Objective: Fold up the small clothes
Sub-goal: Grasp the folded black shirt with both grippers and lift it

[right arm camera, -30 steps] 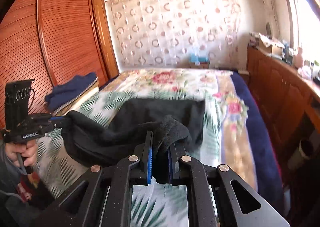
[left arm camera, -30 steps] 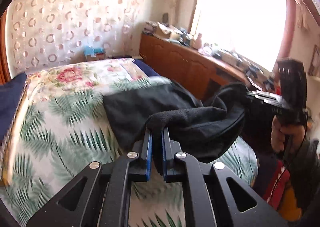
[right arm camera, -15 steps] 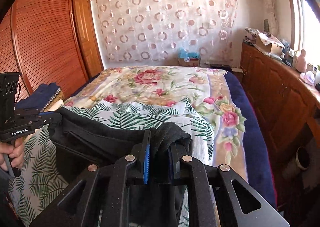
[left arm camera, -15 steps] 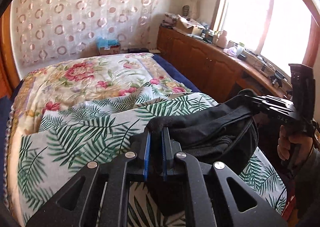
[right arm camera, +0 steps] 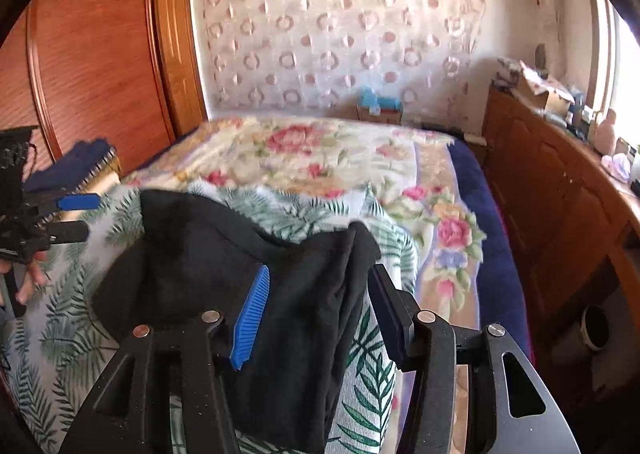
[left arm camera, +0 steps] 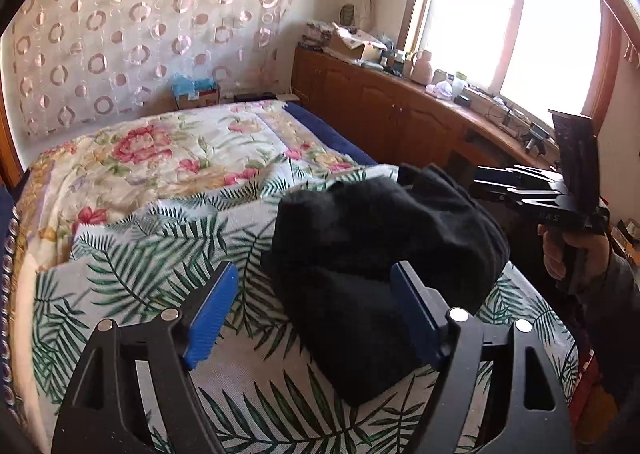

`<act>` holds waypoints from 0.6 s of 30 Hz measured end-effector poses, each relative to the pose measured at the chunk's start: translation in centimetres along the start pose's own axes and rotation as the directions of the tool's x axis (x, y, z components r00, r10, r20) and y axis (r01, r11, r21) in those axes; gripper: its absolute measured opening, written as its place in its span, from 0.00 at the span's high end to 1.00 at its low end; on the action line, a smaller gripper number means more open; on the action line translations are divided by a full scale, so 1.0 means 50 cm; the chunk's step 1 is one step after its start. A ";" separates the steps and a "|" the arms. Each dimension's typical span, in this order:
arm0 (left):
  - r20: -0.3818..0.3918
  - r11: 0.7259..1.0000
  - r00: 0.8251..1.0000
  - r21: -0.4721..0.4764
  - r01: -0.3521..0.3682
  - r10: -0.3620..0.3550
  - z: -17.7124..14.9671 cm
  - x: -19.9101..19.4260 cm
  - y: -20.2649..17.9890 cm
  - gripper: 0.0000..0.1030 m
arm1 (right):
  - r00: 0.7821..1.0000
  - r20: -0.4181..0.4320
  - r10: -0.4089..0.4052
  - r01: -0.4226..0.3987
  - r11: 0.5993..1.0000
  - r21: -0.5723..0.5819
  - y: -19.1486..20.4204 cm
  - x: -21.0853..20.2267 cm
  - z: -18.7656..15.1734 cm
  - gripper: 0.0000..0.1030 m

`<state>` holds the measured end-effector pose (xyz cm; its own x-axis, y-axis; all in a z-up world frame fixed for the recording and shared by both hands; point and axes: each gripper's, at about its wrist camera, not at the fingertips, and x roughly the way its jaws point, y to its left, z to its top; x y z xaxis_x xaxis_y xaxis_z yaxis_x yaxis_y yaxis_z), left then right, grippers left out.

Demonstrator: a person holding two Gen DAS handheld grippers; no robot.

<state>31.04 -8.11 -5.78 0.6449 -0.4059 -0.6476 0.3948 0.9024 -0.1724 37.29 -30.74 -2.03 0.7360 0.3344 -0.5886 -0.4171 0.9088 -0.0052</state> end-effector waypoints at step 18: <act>-0.158 0.991 0.987 -0.133 0.016 -0.038 0.004 0.145 0.031 0.25 | 0.986 -0.157 0.060 -0.036 0.988 0.149 -0.056 0.111 0.039 0.34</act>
<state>36.44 -9.69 -10.59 0.5178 -0.4115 -0.7501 0.3147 0.9069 -0.2803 43.57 -30.93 -3.69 0.6172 0.3447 -0.7073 -0.3595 0.9231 0.1361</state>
